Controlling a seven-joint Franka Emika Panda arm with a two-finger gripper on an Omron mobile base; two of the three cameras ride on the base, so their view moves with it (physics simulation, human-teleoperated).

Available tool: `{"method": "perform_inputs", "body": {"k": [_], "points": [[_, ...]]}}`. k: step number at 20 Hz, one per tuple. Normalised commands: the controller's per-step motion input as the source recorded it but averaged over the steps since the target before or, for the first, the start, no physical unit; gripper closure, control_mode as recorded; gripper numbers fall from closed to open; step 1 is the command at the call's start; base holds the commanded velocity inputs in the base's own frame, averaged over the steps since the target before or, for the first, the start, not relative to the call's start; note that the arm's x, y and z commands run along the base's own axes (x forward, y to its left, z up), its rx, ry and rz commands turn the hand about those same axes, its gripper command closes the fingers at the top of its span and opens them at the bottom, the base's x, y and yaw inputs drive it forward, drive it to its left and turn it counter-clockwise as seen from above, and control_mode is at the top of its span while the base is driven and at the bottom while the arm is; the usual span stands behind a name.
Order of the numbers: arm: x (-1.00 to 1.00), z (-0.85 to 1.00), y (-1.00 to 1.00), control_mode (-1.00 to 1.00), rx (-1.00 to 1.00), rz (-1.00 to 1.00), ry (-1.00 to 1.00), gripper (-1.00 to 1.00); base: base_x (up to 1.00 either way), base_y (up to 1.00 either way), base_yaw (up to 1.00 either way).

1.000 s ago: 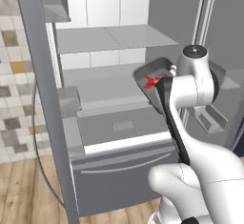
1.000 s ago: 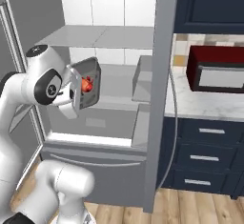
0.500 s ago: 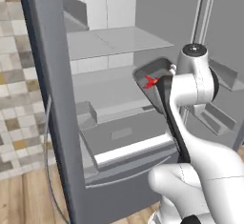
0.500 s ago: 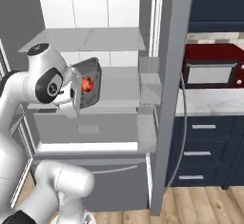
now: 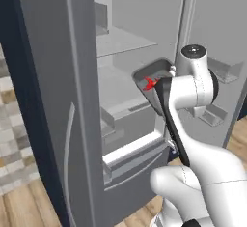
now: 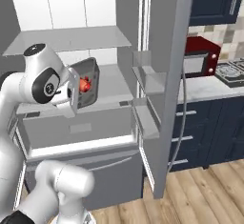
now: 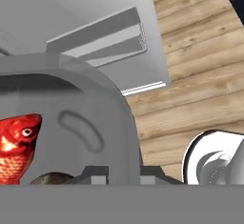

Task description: Place the tupperware containing the fish and mushroom meal in the microwave. Close the microwave door and press the start button to reheat the meal.

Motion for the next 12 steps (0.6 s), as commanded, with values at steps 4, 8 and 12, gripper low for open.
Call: {"method": "perform_inputs", "body": {"k": [4, 8, 12], "points": [[0.0, 0.0, 0.0, 1.0, 0.0, 0.0, 0.0, 1.0, -0.43, 0.0, -0.56], [0.0, 0.0, 0.0, 1.0, 0.0, 0.0, 0.0, 1.0, -0.71, 0.0, -0.59], [0.0, 0.0, 0.0, 1.0, 0.0, 0.0, 0.0, 1.0, -0.87, 0.0, -0.58]]}}
